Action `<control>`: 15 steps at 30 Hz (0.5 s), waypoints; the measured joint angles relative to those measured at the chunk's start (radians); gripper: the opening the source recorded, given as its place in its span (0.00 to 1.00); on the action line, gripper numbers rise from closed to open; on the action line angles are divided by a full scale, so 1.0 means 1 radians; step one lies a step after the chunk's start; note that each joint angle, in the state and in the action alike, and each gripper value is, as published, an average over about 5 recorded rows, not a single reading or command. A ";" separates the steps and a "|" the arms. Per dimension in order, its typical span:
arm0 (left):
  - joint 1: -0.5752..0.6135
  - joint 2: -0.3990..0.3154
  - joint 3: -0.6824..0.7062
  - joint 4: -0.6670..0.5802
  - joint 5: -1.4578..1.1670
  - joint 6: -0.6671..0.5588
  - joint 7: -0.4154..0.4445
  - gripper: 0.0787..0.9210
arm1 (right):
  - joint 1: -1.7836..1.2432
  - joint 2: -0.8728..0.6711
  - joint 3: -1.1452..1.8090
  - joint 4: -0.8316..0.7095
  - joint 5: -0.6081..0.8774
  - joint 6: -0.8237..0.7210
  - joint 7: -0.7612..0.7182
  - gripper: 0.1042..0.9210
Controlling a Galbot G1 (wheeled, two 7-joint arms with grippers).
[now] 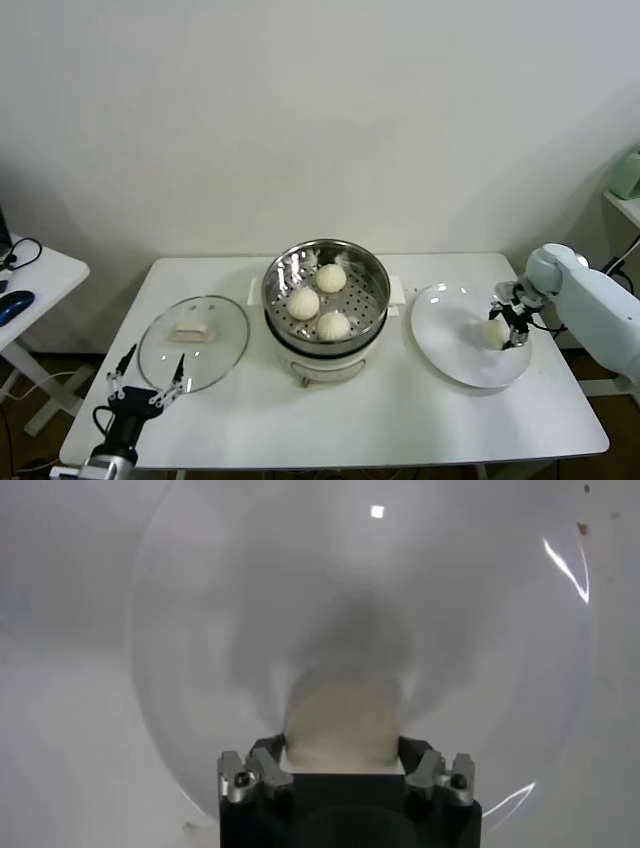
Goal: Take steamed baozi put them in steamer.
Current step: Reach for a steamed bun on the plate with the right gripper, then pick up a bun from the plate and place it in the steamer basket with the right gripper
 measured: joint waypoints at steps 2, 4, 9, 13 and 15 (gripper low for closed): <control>0.000 0.000 0.001 -0.001 0.000 0.001 0.000 0.88 | -0.001 0.001 0.002 -0.002 0.001 -0.001 0.000 0.77; -0.001 0.000 0.001 -0.001 -0.001 0.002 0.000 0.88 | -0.002 0.001 0.003 -0.004 0.003 -0.003 0.000 0.76; 0.000 -0.001 0.000 -0.002 -0.002 0.002 0.000 0.88 | 0.000 -0.003 0.003 -0.007 0.017 -0.009 0.000 0.76; 0.001 -0.001 -0.002 -0.005 -0.003 0.002 0.000 0.88 | 0.007 -0.010 -0.004 -0.004 0.033 -0.018 0.000 0.75; 0.002 -0.002 -0.003 -0.007 -0.005 0.002 0.000 0.88 | 0.014 -0.014 -0.011 0.000 0.045 -0.023 0.000 0.75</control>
